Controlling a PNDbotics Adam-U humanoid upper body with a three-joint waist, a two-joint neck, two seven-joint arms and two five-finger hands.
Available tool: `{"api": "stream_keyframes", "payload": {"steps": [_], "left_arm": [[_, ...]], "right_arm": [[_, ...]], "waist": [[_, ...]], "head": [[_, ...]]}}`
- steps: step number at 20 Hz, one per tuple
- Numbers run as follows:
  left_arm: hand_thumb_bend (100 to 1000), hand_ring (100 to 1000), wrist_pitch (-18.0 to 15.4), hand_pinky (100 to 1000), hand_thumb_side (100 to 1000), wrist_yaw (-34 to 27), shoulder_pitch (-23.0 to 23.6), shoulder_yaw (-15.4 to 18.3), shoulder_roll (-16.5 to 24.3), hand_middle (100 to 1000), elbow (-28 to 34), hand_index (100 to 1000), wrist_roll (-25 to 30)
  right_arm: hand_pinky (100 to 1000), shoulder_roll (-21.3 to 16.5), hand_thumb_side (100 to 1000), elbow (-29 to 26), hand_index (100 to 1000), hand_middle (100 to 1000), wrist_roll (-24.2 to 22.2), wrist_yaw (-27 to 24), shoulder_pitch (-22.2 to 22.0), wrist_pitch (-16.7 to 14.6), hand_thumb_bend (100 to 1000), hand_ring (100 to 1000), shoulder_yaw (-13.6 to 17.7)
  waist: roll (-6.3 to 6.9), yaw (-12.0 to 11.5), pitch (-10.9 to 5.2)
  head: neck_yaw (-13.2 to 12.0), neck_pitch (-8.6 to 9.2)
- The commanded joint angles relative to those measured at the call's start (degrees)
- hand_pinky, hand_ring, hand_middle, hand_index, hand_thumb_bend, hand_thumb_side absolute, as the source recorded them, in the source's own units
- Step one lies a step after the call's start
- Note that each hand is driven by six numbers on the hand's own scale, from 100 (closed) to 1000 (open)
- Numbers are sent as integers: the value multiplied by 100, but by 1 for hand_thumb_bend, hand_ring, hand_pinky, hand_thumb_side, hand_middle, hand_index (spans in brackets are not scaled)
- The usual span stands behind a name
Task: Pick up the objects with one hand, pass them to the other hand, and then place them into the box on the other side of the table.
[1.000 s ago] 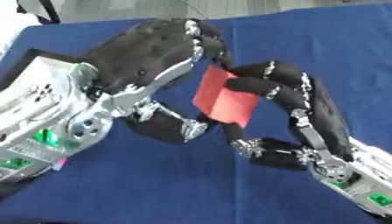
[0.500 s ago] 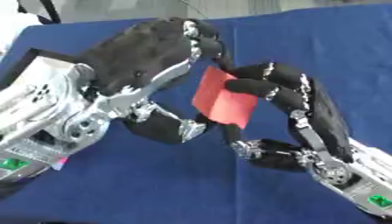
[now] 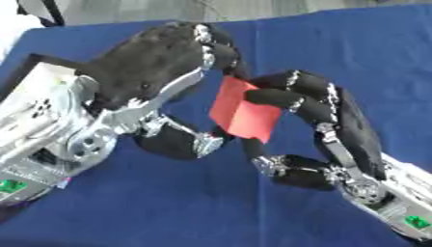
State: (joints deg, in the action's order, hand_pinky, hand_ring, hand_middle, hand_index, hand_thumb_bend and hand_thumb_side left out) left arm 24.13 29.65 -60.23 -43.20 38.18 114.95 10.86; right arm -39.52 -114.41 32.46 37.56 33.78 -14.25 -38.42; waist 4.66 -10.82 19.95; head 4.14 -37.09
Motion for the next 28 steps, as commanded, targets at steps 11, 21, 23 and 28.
{"api": "stream_keyframes", "payload": {"steps": [11,21,23,28], "left_arm": [[100,735,146,843,286,-381,-61,273,396,497,-36,417,-333],[100,718,292,837,284,-574,-8,280,401,482,-36,383,-437],[100,717,301,836,282,-583,10,282,412,482,-36,382,-442],[100,713,327,833,276,-568,77,290,462,479,-36,369,-419]], "right_arm": [[773,-146,100,-18,731,572,-147,152,-68,38,429,630,-61],[846,-130,100,-18,791,714,-69,376,-46,-18,458,756,-58],[867,-129,113,-18,813,745,-21,404,-39,1,442,780,-47],[920,-129,209,-18,874,827,141,508,-44,113,389,854,-43]], "waist": [[-19,29,-105],[-17,64,-96],[-14,68,-94],[-13,69,-92]], "head": [[-4,35],[98,3],[91,3],[88,6]]}}
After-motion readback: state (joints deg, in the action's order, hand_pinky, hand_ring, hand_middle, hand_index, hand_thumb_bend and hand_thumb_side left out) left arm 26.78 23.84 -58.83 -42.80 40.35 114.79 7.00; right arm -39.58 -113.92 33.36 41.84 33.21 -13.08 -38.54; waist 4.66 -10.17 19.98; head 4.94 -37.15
